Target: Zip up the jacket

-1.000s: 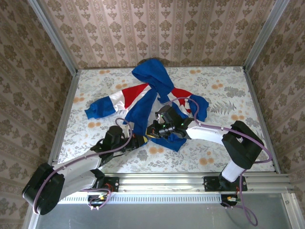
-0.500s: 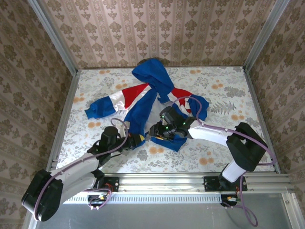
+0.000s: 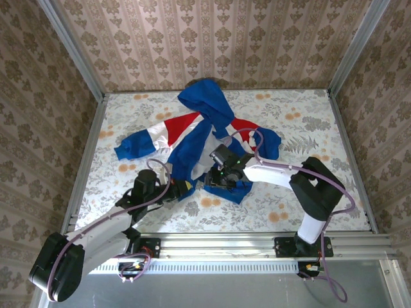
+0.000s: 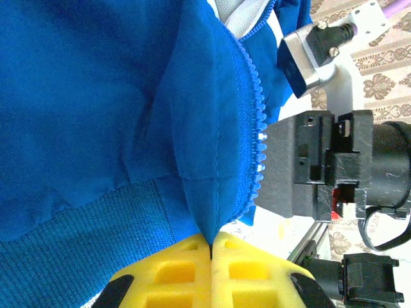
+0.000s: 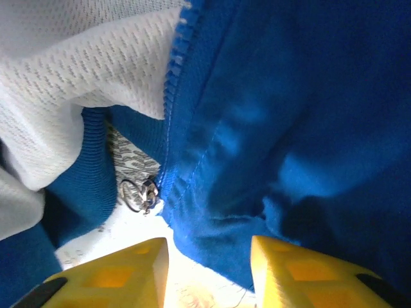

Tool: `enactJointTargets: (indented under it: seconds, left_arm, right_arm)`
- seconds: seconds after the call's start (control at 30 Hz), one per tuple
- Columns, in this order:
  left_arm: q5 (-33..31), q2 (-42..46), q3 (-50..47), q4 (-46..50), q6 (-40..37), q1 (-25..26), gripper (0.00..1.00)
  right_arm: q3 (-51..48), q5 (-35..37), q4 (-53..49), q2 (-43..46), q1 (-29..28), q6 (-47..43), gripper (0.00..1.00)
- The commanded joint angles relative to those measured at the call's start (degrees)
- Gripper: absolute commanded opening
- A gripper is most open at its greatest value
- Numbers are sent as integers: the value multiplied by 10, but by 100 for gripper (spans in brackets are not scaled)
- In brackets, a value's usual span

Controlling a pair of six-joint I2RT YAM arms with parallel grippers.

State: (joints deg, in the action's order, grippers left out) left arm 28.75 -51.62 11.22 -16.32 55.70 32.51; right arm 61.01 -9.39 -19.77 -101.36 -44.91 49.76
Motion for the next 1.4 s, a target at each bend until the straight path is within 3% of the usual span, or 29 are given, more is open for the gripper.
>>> enactJointTargets:
  seconds: [0.0, 0.27, 0.47, 0.63, 0.9, 1.1, 1.37]
  left_arm:
    - [9, 7, -8, 2, -19, -5, 0]
    - [11, 5, -4, 9, -27, -10, 0]
    - [10, -9, 9, 15, -38, -11, 0]
    - [16, -36, 26, 13, -49, -11, 0]
    - [24, -73, 34, -11, -49, -10, 0]
    - [28, -81, 37, -14, -54, -10, 0]
    - [32, -85, 37, -16, -60, -10, 0]
  right_arm:
    - [24, 27, -33, -23, -3, -13, 33]
    - [27, 32, -54, -43, -8, -23, 29]
    - [-25, 47, -78, -9, -4, -53, 17]
    - [-68, 42, -86, 37, 11, -75, 17]
    - [-54, 10, -89, 77, 10, -79, 32]
    - [-27, 7, -99, 51, 0, -62, 44]
    - [-13, -2, -85, -7, -15, -29, 51]
